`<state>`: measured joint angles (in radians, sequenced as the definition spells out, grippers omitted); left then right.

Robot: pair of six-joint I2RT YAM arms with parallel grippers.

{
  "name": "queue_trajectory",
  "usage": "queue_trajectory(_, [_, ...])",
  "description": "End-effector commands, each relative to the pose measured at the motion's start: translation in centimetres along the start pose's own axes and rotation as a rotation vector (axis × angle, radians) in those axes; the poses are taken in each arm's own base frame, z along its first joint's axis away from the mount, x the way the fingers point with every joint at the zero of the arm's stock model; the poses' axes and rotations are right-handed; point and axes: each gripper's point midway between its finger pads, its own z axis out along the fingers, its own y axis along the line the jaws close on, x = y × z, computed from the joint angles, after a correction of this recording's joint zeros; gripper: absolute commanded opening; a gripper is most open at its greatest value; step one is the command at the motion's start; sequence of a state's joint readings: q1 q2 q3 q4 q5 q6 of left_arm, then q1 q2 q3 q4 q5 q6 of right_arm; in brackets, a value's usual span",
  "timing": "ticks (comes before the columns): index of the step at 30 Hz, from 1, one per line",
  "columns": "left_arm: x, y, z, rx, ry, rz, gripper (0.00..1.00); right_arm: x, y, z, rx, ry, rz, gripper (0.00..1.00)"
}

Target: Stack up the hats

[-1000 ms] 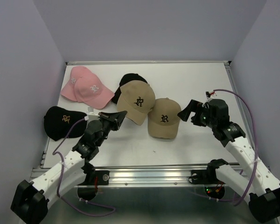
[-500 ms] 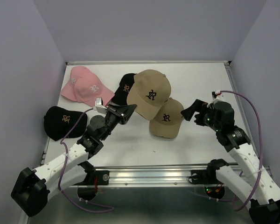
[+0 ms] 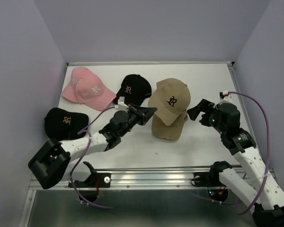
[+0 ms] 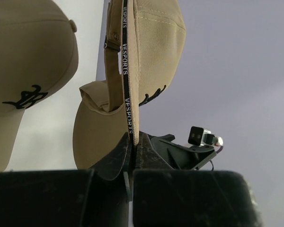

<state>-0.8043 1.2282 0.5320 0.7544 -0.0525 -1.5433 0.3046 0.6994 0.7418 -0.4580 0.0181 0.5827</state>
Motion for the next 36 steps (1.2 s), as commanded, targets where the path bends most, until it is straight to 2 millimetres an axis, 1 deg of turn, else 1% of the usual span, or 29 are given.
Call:
queue_trajectory(1, [1.2, -4.3, 0.4, 0.152, 0.035, -0.075, 0.00, -2.9, 0.7, -1.0, 0.008, -0.091, -0.018, 1.00])
queue_trajectory(2, [1.0, -4.0, 0.5, 0.146, 0.017, -0.083, 0.00, -2.8, 0.6, -0.9, 0.013, -0.087, -0.025, 1.00])
queue_trajectory(4, [1.2, -2.9, 0.6, 0.119, 0.008, -0.096, 0.00, -2.8, 0.5, -0.9, 0.021, -0.084, -0.036, 1.00])
queue_trajectory(5, [0.8, -2.3, 0.6, 0.108, -0.025, -0.099, 0.00, -2.8, 0.4, -0.9, 0.022, -0.080, -0.041, 1.00])
queue_trajectory(6, [0.9, -1.9, 0.6, 0.100, -0.030, -0.105, 0.00, -2.7, 0.4, -0.8, 0.027, -0.073, -0.045, 1.00])
queue_trajectory(8, [0.5, -1.3, 0.6, 0.089, -0.058, -0.113, 0.00, -2.6, 0.3, -0.8, 0.031, -0.067, -0.056, 1.00])
queue_trajectory(9, [0.2, -0.7, 0.7, 0.076, -0.078, -0.112, 0.00, -2.6, 0.2, -0.7, 0.033, -0.064, -0.059, 1.00])
queue_trajectory(11, [0.1, -0.1, 0.8, 0.062, -0.084, -0.126, 0.00, -2.5, 0.1, -0.6, 0.040, -0.054, -0.064, 1.00])
queue_trajectory(13, [0.2, 1.0, 1.2, 0.036, -0.088, -0.131, 0.00, -2.3, 0.0, -0.4, 0.047, -0.043, -0.071, 1.00])
queue_trajectory(14, [0.3, 1.1, 1.3, 0.029, -0.085, -0.162, 0.00, -2.3, 0.0, -0.4, 0.049, -0.039, -0.076, 1.00])
queue_trajectory(17, [1.0, 2.2, 1.8, 0.000, -0.072, -0.164, 0.00, -2.1, -0.2, -0.1, 0.058, -0.028, -0.081, 1.00])
queue_trajectory(19, [1.2, 3.3, 2.0, -0.025, -0.072, -0.177, 0.00, -2.0, -0.3, 0.0, 0.063, -0.021, -0.083, 1.00])
queue_trajectory(20, [1.4, 3.5, 2.0, -0.033, -0.066, -0.190, 0.00, -2.0, -0.3, 0.0, 0.064, -0.019, -0.084, 1.00])
queue_trajectory(22, [1.7, 4.8, 2.1, -0.066, -0.054, -0.194, 0.00, -1.8, -0.4, 0.1, 0.067, -0.014, -0.082, 1.00])
queue_trajectory(23, [1.9, 5.1, 2.2, -0.074, -0.049, -0.201, 0.00, -1.8, -0.4, 0.1, 0.068, -0.013, -0.084, 1.00])
queue_trajectory(24, [2.3, 5.9, 2.1, -0.094, -0.036, -0.212, 0.00, -1.7, -0.5, 0.1, 0.071, -0.011, -0.083, 1.00])
queue_trajectory(28, [2.7, 7.5, 1.9, -0.137, -0.032, -0.235, 0.00, -1.4, -0.7, 0.2, 0.077, -0.002, -0.079, 1.00])
queue_trajectory(29, [2.8, 7.7, 1.8, -0.148, -0.032, -0.235, 0.10, -1.2, -0.8, 0.3, 0.079, 0.001, -0.077, 1.00])
queue_trajectory(30, [2.8, 8.0, 1.8, -0.161, -0.034, -0.236, 0.18, -1.2, -0.8, 0.2, 0.080, 0.001, -0.076, 1.00])
queue_trajectory(31, [2.8, 8.7, 1.6, -0.188, -0.037, -0.233, 0.26, -1.2, -0.9, 0.2, 0.082, 0.002, -0.074, 1.00])
queue_trajectory(32, [2.8, 8.7, 1.5, -0.192, -0.038, -0.232, 0.44, -1.0, -1.0, 0.2, 0.083, 0.006, -0.073, 1.00])
queue_trajectory(34, [2.7, 9.4, 1.2, -0.220, -0.055, -0.226, 0.61, -0.9, -1.0, 0.0, 0.085, 0.007, -0.070, 1.00])
queue_trajectory(35, [2.5, 9.5, 1.1, -0.223, -0.068, -0.220, 0.78, -0.8, -1.1, 0.1, 0.088, 0.012, -0.069, 1.00])
queue_trajectory(36, [2.4, 9.7, 0.8, -0.244, -0.077, -0.209, 0.84, -0.8, -1.2, 0.0, 0.090, 0.011, -0.067, 1.00])
